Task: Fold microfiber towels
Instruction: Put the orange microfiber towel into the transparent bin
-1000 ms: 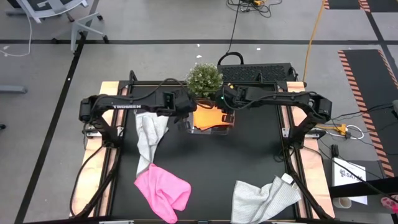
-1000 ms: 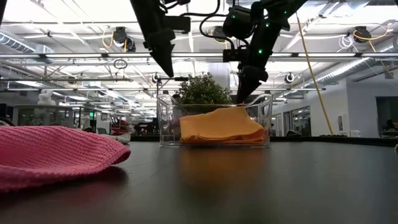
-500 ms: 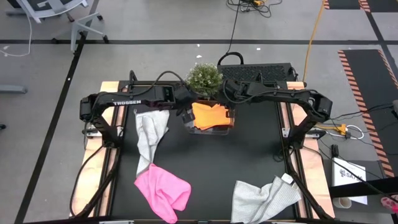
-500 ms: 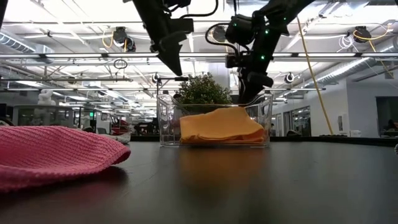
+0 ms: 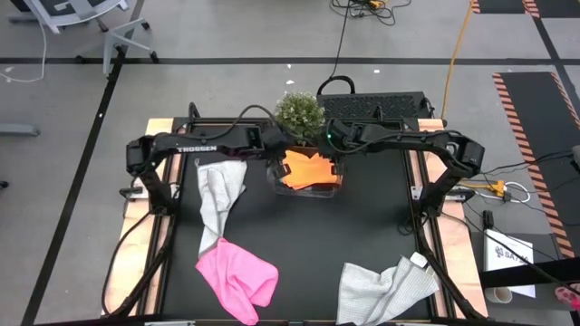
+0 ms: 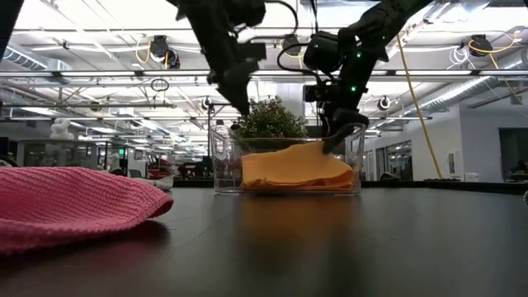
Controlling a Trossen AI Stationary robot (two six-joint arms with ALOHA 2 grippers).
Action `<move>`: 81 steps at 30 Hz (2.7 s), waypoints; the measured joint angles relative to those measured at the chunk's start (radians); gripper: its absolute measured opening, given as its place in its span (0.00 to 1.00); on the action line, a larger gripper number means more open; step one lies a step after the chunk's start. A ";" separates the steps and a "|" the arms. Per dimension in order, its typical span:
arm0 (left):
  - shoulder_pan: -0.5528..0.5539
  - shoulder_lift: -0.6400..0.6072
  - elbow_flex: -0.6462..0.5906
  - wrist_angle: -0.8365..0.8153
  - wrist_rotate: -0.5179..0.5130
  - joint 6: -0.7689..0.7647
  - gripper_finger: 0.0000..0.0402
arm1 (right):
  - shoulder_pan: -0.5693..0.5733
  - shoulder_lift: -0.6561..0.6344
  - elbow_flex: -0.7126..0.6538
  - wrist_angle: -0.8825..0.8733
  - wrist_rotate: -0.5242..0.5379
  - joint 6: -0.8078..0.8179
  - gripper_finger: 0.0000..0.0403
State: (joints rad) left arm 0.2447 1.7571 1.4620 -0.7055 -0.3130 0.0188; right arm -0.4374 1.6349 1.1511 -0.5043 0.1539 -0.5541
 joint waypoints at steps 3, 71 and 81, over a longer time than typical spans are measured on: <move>0.000 0.048 0.000 0.033 0.005 0.009 0.12 | 0.005 -0.001 0.000 0.021 0.000 -0.004 0.33; 0.009 0.184 -0.001 0.152 0.121 0.378 0.12 | 0.014 -0.036 0.001 0.026 -0.002 0.045 0.06; 0.008 0.177 0.000 0.026 0.135 0.283 0.23 | 0.014 -0.035 0.001 0.013 -0.002 0.045 0.06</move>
State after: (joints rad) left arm 0.2531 1.9343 1.4616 -0.6791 -0.1778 0.3019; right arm -0.4232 1.5998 1.1522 -0.4918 0.1524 -0.5094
